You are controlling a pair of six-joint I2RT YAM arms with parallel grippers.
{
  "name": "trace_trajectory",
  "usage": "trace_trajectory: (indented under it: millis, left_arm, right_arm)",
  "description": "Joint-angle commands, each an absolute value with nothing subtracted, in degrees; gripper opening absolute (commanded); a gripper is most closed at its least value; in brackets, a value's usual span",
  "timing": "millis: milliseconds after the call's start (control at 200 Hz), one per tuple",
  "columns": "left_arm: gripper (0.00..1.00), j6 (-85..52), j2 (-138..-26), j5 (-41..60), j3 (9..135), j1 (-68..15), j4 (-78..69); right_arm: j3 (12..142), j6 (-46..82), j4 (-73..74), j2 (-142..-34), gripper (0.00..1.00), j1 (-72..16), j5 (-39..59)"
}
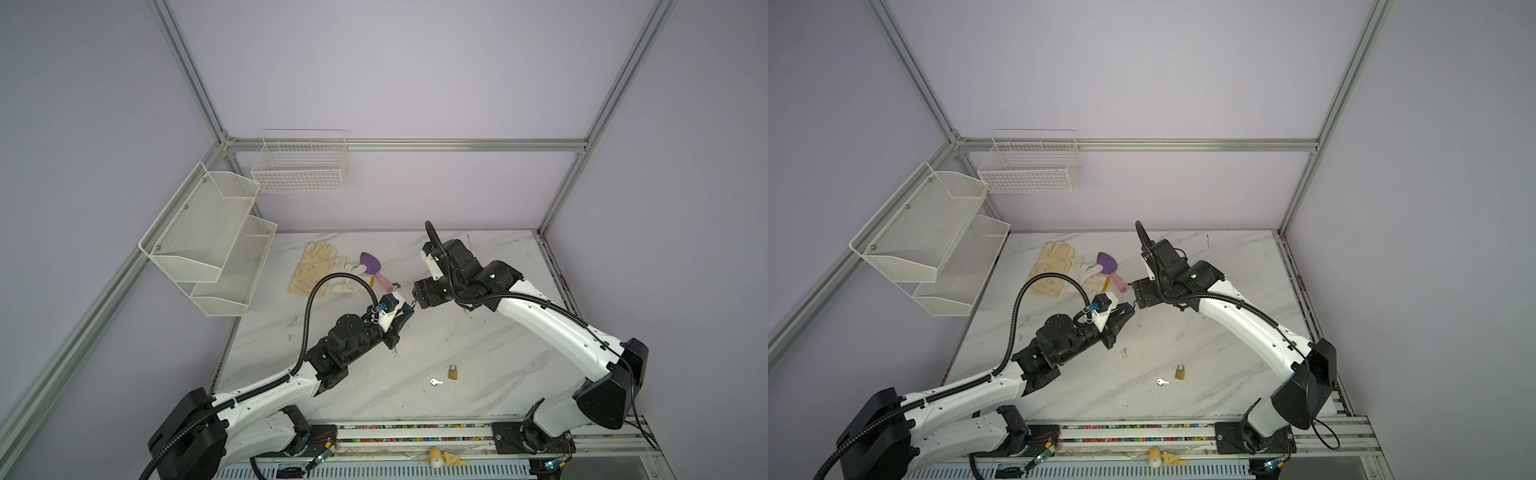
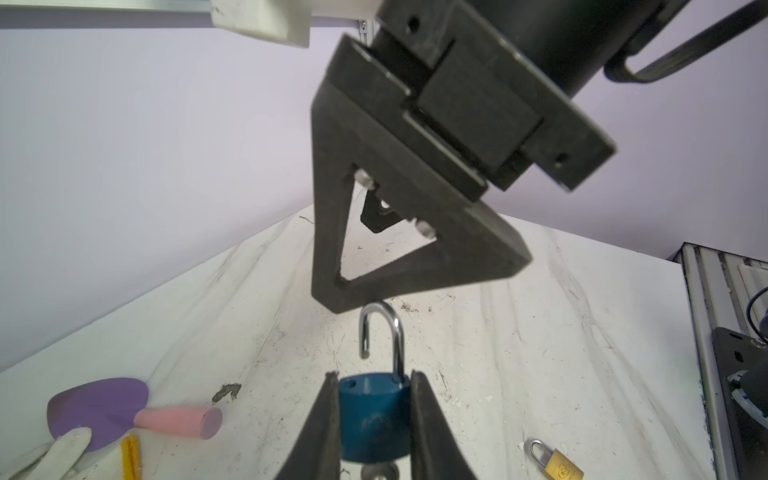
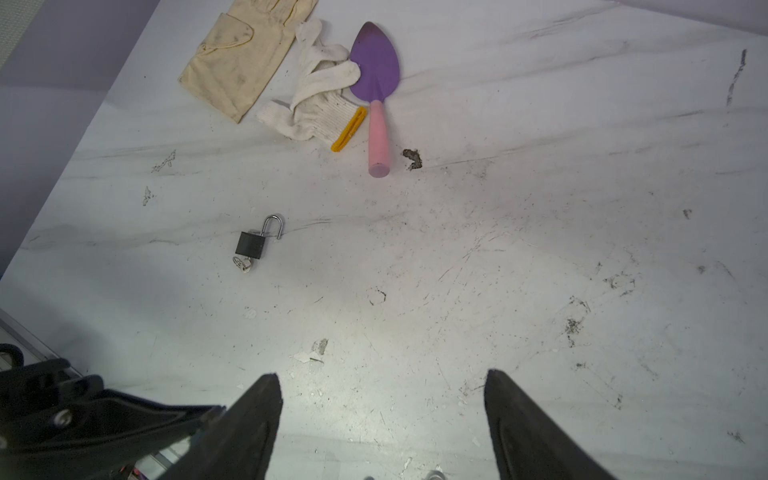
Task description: Unlock with the key
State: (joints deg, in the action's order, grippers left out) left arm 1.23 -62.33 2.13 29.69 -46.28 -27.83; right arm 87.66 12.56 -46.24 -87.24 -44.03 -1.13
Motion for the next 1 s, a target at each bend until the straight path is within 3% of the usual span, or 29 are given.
trace_trajectory:
  millis: [0,995]
  left_arm:
    - [0.0,2.8,-61.67,2.37,28.08,-46.45,-32.34]
    - [0.0,1.37,-63.56,0.7,28.86,-46.58,-33.63]
  right_arm:
    - [90.58,11.39,-48.61,-86.71,0.8,-43.81,-2.65]
    - [85.44,8.16,-49.29,-85.61,0.81,-43.76,2.23]
